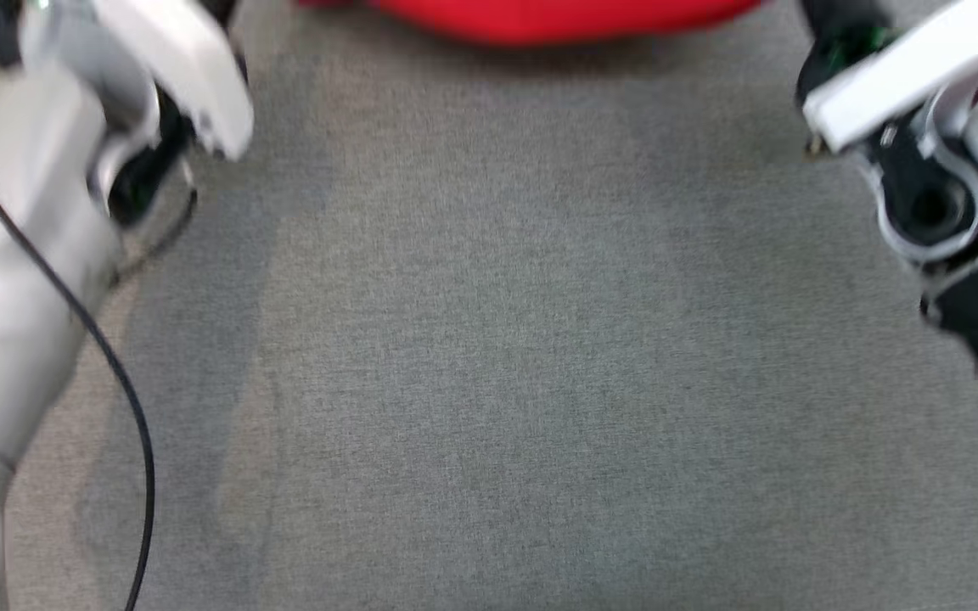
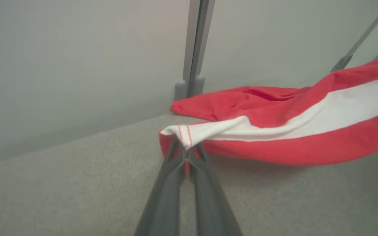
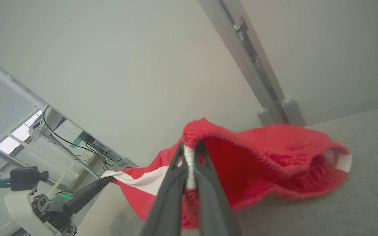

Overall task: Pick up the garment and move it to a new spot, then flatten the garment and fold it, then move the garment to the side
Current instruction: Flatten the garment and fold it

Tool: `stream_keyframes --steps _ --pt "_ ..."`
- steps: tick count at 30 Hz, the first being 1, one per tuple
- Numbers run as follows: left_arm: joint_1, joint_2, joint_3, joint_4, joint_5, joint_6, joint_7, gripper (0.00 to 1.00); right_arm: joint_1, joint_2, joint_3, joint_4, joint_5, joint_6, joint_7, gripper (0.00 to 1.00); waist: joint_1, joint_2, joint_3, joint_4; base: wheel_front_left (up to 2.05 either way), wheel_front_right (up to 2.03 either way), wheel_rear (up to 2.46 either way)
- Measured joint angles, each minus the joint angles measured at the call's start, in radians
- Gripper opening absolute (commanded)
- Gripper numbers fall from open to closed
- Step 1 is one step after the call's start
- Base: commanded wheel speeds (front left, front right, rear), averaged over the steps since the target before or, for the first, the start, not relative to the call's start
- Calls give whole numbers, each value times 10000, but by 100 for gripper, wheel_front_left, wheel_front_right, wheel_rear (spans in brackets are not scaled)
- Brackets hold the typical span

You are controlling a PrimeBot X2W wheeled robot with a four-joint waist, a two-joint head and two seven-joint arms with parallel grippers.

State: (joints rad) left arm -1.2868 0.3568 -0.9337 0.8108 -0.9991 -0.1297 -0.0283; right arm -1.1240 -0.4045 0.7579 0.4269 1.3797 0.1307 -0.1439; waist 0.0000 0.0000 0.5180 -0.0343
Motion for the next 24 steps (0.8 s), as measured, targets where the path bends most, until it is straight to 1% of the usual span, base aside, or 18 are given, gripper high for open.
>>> stream_keyframes --steps 4,7,9,10,15,19,24 --pt "1781 479 -242 -907 -495 4 276 0 1218 -299 709 -336 449 0 253 0 0 0 -683 -26 0 0 0" --pt "2946 765 -336 -1697 -755 286 366 0 1969 -604 1076 -610 798 0 431 0 0 0 -1238 -46 0 0 0" --pt "3743 961 -326 -2295 -976 635 232 0 2516 -796 1337 -798 1028 0 577 0 0 0 -1619 -62 0 0 0" --pt "4570 1147 -293 -2878 -1089 1047 -54 0 3135 -984 1638 -997 1223 0 734 0 0 0 -2010 -81 0 0 0" --pt "6431 1407 -347 -4347 -1538 1935 -349 0 4503 -1536 1891 -1862 1906 0 901 0 0 0 -2927 -93 0 0 0" --pt "7423 1703 -491 -5377 -1661 2566 -395 0 5427 -2025 2000 -2393 2069 -2 907 0 0 0 -3428 -70 0 0 0" --pt "8372 1889 -556 -6378 -1827 3168 -581 0 6457 -2424 2140 -2867 2082 -2 629 0 0 0 -3706 6 0 0 0"
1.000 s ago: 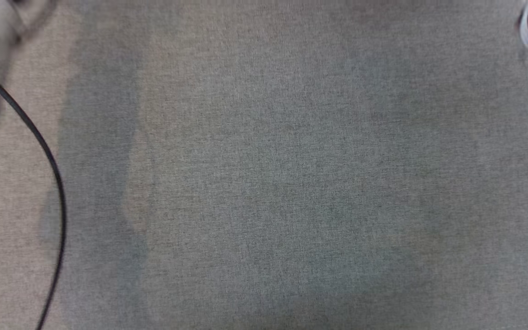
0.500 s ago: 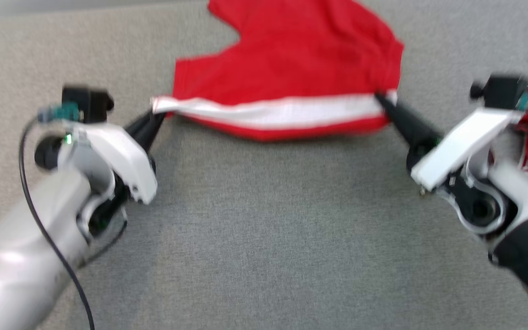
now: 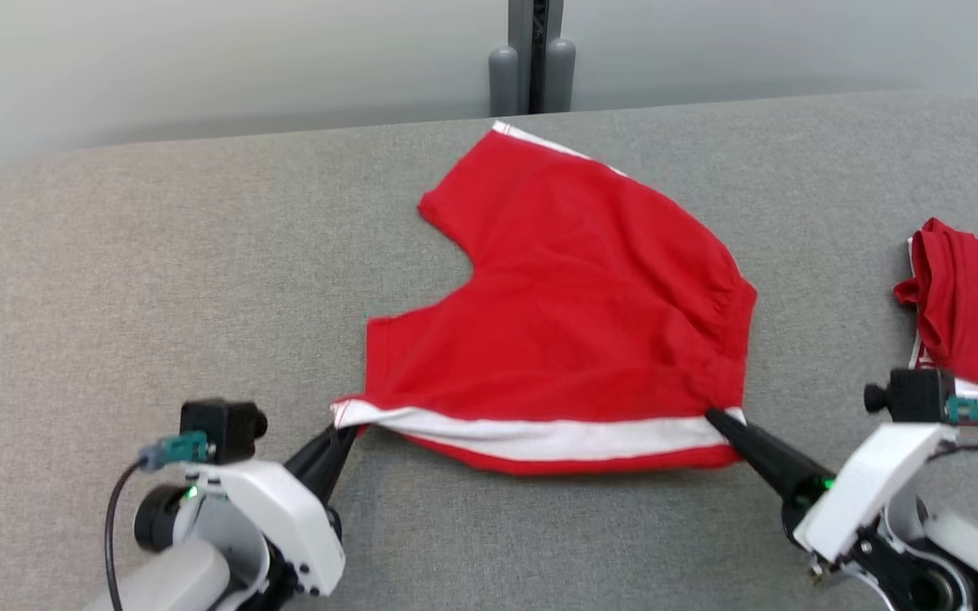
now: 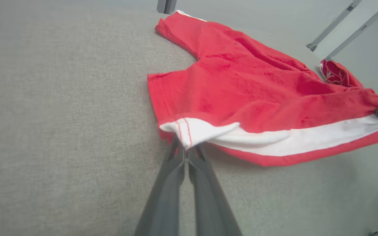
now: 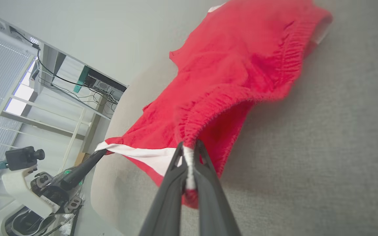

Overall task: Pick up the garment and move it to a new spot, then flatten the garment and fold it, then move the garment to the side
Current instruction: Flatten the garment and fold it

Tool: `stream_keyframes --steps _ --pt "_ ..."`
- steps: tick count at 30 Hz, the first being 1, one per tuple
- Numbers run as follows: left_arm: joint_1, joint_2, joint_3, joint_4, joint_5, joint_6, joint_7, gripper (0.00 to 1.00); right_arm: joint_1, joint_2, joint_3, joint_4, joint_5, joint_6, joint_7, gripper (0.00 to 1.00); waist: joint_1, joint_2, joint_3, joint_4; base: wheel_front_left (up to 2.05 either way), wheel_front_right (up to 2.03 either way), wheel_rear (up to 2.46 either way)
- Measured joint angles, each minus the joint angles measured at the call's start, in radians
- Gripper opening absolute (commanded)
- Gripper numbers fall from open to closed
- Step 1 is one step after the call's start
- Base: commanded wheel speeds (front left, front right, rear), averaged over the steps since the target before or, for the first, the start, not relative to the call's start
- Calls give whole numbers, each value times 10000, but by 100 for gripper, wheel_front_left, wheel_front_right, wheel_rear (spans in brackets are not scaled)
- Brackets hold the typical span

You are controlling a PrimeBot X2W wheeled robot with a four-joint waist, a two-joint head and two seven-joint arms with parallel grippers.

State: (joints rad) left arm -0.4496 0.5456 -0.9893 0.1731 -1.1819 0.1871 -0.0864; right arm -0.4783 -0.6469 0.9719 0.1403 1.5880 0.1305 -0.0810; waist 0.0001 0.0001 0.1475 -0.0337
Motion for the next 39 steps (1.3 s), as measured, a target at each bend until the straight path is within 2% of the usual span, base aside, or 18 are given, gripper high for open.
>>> stream_keyframes --steps 5,9,27,39 --pt "869 79 42 -349 -217 374 -357 0 997 -182 -73 -259 332 2 -316 0 0 0 -248 14 0 0 0" --pt "1234 65 128 -487 -439 506 -548 0 1600 -247 -54 -284 389 0 -491 0 0 0 -382 48 0 0 0" --pt "1388 -77 -163 -272 -326 614 -460 0 1834 92 -46 376 40 2 -596 0 0 0 -350 34 0 0 0" --pt "1267 -199 -132 -109 -173 518 -616 0 1813 142 -186 303 -29 2 -529 0 0 0 -364 42 0 0 0"
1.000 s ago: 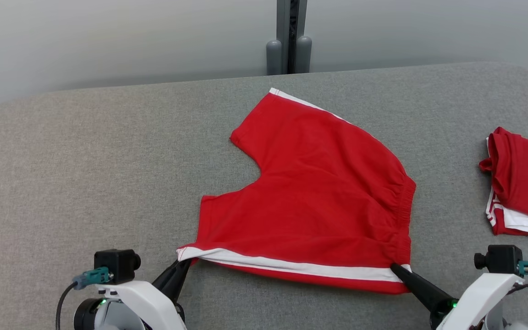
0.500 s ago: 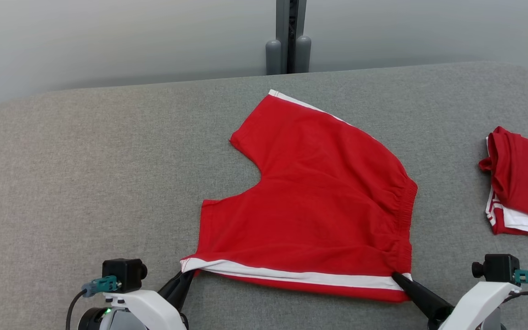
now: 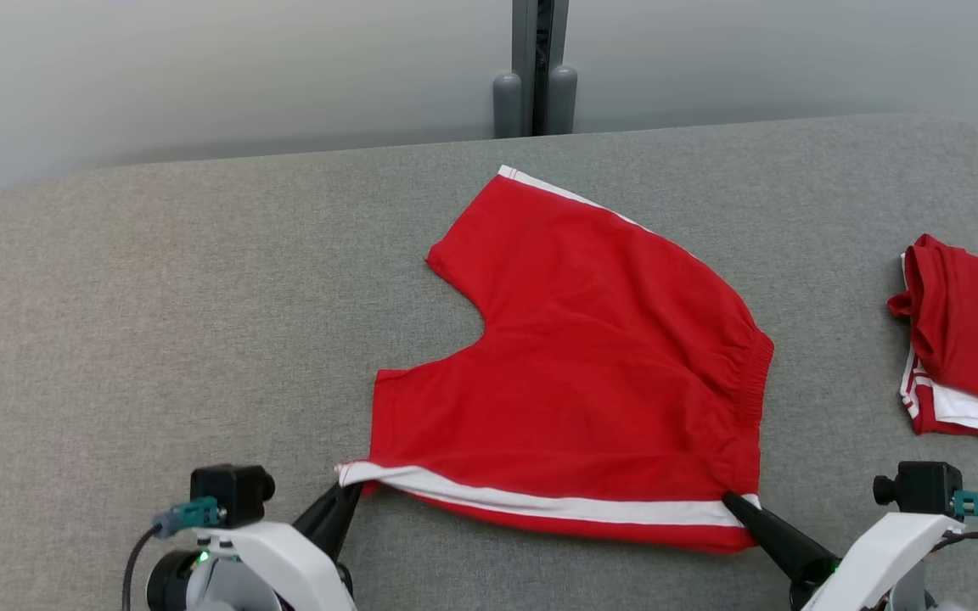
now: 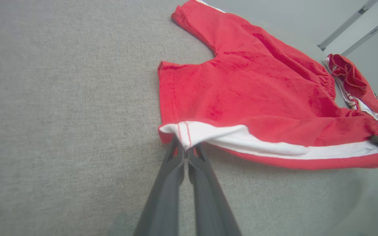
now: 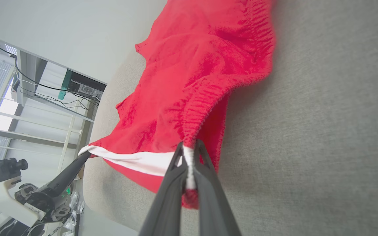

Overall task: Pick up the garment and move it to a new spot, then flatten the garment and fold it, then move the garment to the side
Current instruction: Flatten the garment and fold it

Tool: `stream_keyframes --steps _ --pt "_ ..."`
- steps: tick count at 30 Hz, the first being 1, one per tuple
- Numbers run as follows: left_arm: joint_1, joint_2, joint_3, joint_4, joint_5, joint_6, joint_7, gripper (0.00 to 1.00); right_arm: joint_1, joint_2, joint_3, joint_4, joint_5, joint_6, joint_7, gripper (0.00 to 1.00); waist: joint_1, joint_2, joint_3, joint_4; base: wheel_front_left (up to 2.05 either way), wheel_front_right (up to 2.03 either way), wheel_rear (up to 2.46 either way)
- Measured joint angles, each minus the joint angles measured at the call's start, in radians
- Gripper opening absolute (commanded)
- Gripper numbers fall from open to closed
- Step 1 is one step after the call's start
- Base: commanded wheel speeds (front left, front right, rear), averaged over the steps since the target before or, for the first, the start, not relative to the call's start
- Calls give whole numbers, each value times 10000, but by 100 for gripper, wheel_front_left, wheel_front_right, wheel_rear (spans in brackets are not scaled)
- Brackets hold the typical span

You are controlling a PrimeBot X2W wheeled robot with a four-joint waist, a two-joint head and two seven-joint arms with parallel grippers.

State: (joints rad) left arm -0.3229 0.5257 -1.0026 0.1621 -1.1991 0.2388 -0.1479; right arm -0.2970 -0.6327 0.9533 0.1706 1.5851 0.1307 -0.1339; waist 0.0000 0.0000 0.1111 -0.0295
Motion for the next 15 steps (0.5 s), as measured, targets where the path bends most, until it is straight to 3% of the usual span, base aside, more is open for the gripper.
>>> stream_keyframes --steps 8,15 --pt "-1520 462 274 -755 598 84 324 0 -45 65 -784 -917 360 0 -441 0 0 0 275 -99 0 0 0" --pt "-3338 746 523 -487 982 -199 1166 0 -526 341 -1503 -1313 518 0 -535 0 0 0 830 -429 0 0 0"
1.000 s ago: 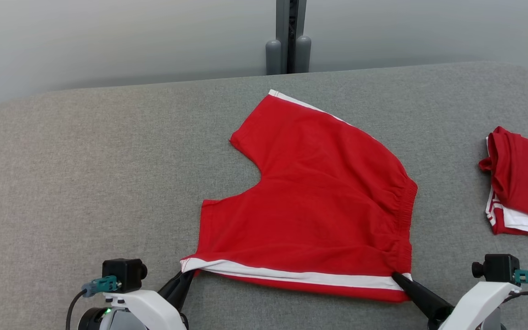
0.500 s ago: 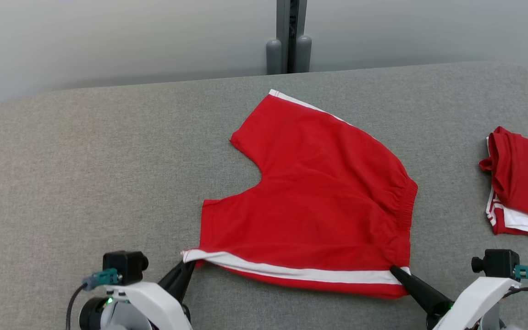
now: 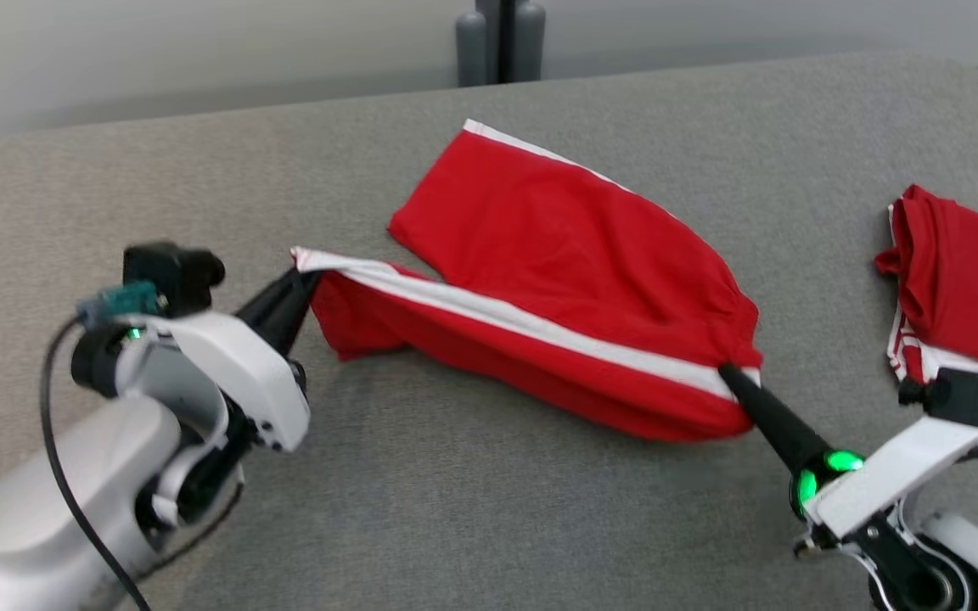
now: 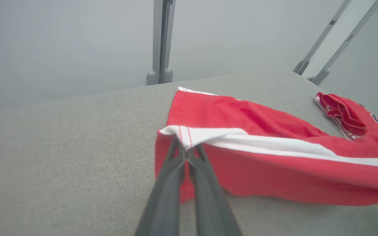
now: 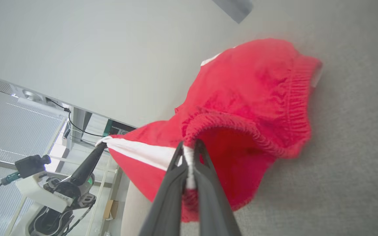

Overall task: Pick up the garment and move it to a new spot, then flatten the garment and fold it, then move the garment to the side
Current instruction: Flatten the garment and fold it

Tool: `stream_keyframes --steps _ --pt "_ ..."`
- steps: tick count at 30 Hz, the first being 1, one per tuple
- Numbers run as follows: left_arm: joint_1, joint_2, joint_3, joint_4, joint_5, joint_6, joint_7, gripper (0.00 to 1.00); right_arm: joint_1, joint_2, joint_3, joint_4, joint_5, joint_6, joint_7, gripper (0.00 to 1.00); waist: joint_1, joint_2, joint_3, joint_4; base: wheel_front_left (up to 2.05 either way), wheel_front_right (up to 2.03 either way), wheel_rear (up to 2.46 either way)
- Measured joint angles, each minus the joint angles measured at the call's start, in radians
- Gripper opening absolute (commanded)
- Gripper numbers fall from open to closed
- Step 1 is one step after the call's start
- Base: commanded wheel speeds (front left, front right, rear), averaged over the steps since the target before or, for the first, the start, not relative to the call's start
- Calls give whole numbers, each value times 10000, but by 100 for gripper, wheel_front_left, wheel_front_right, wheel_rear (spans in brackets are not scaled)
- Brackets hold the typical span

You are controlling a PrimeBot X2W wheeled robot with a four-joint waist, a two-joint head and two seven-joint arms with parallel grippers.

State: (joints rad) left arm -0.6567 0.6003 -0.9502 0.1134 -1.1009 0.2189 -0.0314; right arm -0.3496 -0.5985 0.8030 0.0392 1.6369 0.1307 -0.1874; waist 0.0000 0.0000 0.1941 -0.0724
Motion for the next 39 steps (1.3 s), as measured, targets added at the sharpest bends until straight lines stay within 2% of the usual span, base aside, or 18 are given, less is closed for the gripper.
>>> stream_keyframes --steps 9,18,26,39 --pt "-2204 268 121 1103 268 -907 1218 0 -888 959 -840 -173 -84 0 -173 0 1 0 1010 -833 0 0 0" --pt "-3848 100 127 2569 355 -1670 2104 0 -1267 1948 -1312 40 -545 0 -508 0 0 0 1900 -1767 0 0 0" --pt "-5253 -276 -134 4901 476 -2740 2920 0 -1953 3099 -1616 529 -855 0 -662 0 0 0 2711 -2590 0 0 0" --pt "-6510 -953 -414 7043 779 -3298 2949 0 -2571 4002 -1770 1262 -988 0 -696 0 0 0 3288 -3346 0 0 0"
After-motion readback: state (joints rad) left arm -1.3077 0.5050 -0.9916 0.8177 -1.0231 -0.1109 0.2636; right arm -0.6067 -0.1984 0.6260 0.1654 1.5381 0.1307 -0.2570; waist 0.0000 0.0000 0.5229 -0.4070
